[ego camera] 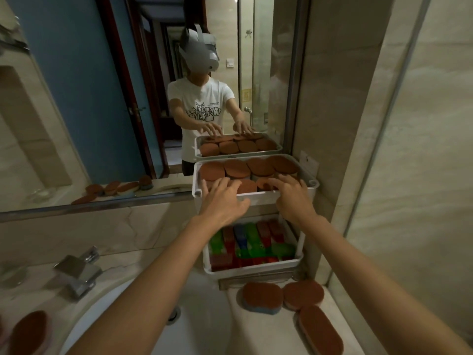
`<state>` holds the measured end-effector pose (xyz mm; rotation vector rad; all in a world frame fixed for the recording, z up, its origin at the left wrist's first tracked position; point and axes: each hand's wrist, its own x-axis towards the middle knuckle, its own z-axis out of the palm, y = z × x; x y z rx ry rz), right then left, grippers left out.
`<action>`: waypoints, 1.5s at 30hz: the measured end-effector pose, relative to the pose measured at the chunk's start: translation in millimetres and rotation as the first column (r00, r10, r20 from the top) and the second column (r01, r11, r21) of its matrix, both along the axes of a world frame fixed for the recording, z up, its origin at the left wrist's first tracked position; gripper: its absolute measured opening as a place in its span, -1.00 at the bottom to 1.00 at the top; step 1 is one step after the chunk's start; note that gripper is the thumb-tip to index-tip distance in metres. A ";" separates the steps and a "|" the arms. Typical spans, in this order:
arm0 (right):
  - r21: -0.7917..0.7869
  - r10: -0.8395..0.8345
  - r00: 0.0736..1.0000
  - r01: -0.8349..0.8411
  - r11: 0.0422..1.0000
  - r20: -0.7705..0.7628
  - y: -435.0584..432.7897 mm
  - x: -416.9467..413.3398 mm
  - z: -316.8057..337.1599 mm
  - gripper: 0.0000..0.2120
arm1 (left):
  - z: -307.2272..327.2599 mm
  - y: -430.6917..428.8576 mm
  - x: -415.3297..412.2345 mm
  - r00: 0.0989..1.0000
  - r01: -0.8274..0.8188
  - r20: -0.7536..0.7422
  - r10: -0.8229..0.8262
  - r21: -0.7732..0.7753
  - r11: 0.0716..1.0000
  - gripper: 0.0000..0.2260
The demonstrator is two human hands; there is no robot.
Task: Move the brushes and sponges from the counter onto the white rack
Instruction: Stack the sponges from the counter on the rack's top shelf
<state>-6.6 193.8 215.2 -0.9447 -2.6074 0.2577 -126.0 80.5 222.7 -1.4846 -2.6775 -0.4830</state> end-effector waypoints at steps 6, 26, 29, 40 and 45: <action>-0.005 0.059 0.922 -0.066 0.998 -0.382 -47.8 38.8 -34.0 -0.52 | -20.2 -31.7 41.5 0.996 0.087 -0.017 -0.086 0.280 0.956 -0.51; -0.426 -0.070 0.848 0.333 0.841 0.525 -159.0 135.0 -233.8 -0.56 | -211.3 -116.3 126.1 0.908 0.033 0.411 0.081 -0.264 0.964 -0.56; -0.465 -0.134 0.880 0.364 0.807 0.456 -161.4 121.4 -234.2 -0.58 | -212.8 -119.9 123.0 0.913 0.018 0.397 0.096 -0.273 0.962 -0.57; -0.488 -0.293 0.942 0.334 0.806 0.162 -120.8 104.5 -229.9 -0.60 | -223.4 -121.4 149.6 0.835 0.147 0.524 0.166 -0.505 0.851 -0.21; -0.411 -0.350 0.892 0.445 0.796 0.288 -79.2 119.0 -236.5 -0.62 | -240.2 -103.1 166.3 0.875 0.098 0.435 0.212 -0.588 0.803 -0.10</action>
